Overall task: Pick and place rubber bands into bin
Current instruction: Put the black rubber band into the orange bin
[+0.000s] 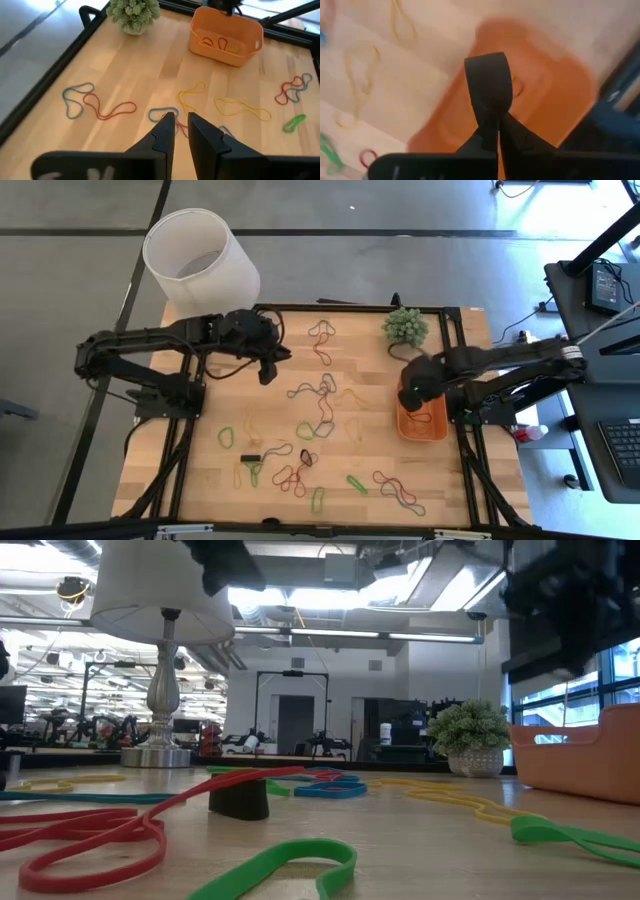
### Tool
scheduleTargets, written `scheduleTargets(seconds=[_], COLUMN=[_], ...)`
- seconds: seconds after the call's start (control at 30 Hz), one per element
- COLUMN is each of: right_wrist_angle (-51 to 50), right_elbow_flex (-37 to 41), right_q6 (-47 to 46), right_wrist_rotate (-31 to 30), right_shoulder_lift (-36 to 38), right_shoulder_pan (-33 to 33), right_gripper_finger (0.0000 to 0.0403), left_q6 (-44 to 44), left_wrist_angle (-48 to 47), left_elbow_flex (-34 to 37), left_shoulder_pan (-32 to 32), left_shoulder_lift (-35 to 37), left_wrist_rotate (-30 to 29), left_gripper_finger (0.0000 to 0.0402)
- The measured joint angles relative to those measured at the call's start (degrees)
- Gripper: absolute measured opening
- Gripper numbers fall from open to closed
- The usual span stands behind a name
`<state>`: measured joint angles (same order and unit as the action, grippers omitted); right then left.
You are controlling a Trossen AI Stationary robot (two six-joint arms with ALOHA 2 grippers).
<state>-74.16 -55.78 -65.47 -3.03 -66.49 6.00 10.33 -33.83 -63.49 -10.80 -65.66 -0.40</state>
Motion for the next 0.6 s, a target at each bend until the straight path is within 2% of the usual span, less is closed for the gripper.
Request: scheduleTargets(seconds=[0.2,0.3,0.43,0.6], right_wrist_angle=[14.72,19.85,20.49,20.49], right_elbow_flex=[14.06,19.24,22.34,22.27], right_q6=[1.0,-0.08,-1.64,-1.52], right_wrist_rotate=[7.39,9.13,9.03,9.05], right_shoulder_lift=[-0.23,-0.23,-0.21,-0.21], right_shoulder_pan=[-1.02,-1.8,-2.47,-2.45], right_gripper_finger=[0.0,0.0,0.0012,0.0049], left_q6=[2.61,2.6,2.39,1.11], left_wrist_angle=[0.82,0.97,2.05,3.76], left_elbow_flex=[2.79,3.04,3.04,3.04], left_shoulder_pan=[1.06,1.9,2.99,3.35], left_shoulder_lift=[0.9,0.89,0.89,0.89], left_wrist_rotate=[-0.02,-0.16,-1.91,-2.16], left_gripper_finger=[0.0046,0.0041,0.0027,0.0006])
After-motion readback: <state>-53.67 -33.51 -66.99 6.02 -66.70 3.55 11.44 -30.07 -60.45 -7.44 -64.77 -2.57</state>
